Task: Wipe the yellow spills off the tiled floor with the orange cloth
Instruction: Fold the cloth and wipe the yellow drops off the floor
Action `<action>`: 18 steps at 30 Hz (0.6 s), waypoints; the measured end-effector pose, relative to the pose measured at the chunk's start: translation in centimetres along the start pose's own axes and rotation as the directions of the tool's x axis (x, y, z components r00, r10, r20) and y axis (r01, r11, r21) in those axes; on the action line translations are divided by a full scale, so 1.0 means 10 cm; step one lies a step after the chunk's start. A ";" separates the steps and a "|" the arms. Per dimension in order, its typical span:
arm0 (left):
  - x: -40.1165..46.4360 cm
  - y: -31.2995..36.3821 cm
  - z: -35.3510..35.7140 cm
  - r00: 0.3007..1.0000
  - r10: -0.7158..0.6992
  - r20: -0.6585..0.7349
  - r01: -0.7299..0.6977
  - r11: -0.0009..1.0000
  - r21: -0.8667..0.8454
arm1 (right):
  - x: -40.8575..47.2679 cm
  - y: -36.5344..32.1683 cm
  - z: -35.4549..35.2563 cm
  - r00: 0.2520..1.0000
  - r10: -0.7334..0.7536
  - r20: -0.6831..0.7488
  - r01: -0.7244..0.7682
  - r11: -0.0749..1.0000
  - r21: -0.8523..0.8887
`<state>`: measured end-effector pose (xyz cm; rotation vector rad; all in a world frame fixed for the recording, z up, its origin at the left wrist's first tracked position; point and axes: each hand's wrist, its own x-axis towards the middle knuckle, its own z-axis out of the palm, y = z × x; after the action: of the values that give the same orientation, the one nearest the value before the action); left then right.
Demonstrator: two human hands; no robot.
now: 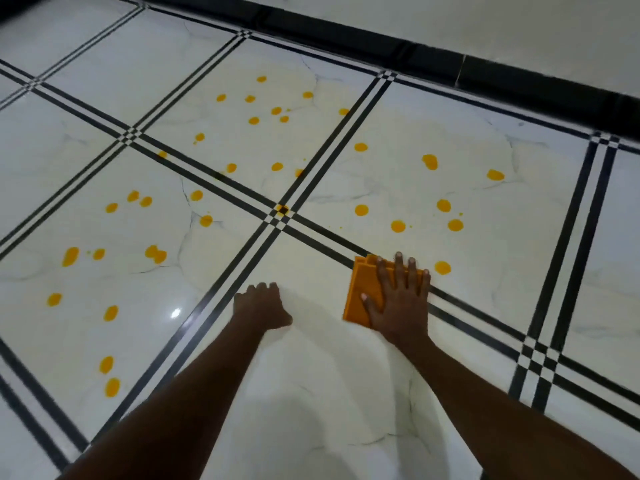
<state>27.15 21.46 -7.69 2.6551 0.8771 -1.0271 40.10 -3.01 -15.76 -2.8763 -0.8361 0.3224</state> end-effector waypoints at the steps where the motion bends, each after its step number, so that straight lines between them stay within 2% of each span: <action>1: -0.02 -0.04 -0.04 0.999 0.018 -0.029 -0.018 1.000 0.011 | 0.05 -0.02 -0.04 0.999 0.038 0.001 -0.038 0.999 -0.019; 3: 0.02 -0.11 -0.15 0.994 0.087 -0.068 -0.087 0.996 0.003 | 0.20 -0.07 -0.06 0.999 0.033 -0.028 -0.033 0.999 -0.021; 5: 0.09 -0.09 -0.20 0.984 0.129 -0.122 -0.134 0.990 -0.032 | 0.34 -0.16 -0.02 0.998 -0.045 -0.037 0.044 0.999 -0.023; 8: 0.29 -0.07 -0.11 0.940 0.153 -0.304 -0.181 0.981 -0.066 | 0.55 -0.34 0.09 0.955 -0.291 -0.052 0.285 0.954 -0.096; 10: 0.37 -0.05 0.05 0.907 0.174 -0.383 -0.224 0.970 -0.090 | 0.58 -0.33 0.14 0.918 -0.395 -0.032 0.389 0.914 -0.116; 12: 0.35 -0.02 0.22 0.883 0.178 -0.434 -0.254 0.959 -0.123 | 0.35 -0.19 0.18 0.929 -0.368 -0.032 0.364 0.927 -0.092; 14: 0.30 -0.02 0.36 0.867 0.182 -0.464 -0.267 0.956 -0.124 | 0.08 0.02 0.17 0.957 -0.279 -0.077 0.275 0.960 -0.061; 18: 0.34 -0.01 0.41 0.857 0.214 -0.468 -0.291 0.952 -0.099 | 0.31 0.02 0.10 0.982 -0.182 -0.055 0.178 0.982 -0.068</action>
<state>26.77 21.73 -12.97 2.8043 0.6173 -0.2571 42.54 -1.48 -17.32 -2.8228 -1.1046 0.1905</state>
